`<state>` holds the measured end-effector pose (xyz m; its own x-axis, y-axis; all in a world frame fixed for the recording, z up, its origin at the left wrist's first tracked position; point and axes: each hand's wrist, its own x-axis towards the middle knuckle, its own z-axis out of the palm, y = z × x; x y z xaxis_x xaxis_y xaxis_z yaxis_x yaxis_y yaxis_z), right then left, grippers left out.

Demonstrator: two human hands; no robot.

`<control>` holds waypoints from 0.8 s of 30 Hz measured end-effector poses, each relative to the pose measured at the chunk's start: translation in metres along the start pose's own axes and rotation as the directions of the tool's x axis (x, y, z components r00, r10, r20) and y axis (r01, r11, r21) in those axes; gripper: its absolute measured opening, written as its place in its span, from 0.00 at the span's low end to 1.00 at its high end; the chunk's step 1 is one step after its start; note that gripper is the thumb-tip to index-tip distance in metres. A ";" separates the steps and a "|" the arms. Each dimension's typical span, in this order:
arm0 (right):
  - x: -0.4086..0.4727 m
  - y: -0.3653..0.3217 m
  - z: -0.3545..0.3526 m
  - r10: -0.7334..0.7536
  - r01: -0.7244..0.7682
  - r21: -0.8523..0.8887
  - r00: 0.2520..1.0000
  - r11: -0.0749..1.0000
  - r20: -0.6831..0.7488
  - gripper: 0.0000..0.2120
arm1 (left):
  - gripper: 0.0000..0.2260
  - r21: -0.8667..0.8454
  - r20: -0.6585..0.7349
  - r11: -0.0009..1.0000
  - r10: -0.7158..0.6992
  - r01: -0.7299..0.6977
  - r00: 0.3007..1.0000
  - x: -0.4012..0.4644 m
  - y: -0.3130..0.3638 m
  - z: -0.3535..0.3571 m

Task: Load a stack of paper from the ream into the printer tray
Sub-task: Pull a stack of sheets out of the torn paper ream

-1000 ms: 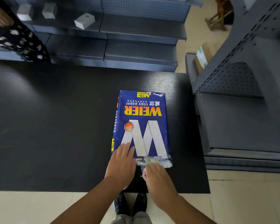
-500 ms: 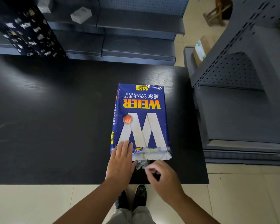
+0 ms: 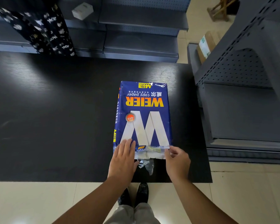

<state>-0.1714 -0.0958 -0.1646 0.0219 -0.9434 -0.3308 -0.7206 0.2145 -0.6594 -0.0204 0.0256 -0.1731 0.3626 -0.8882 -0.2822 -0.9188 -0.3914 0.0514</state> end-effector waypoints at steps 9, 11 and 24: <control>0.002 -0.003 0.003 0.065 -0.063 0.071 0.998 0.996 -0.023 0.06 | 0.35 -0.018 0.000 1.000 -0.005 0.005 1.000 -0.001 0.000 0.002; 0.005 -0.005 0.003 0.106 -0.103 0.104 0.994 0.989 -0.029 0.05 | 0.35 -0.019 0.001 1.000 -0.006 0.006 1.000 -0.001 0.000 0.001; 0.015 0.001 0.006 0.283 -0.291 0.267 0.957 0.919 0.069 0.04 | 0.32 -0.065 -0.025 0.998 -0.019 0.017 1.000 -0.002 0.000 -0.003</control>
<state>-0.1673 -0.1078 -0.1744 -0.1345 -0.8245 -0.5497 -0.4834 0.5388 -0.6899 -0.0210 0.0265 -0.1698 0.3836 -0.8865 -0.2587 -0.9004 -0.4213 0.1088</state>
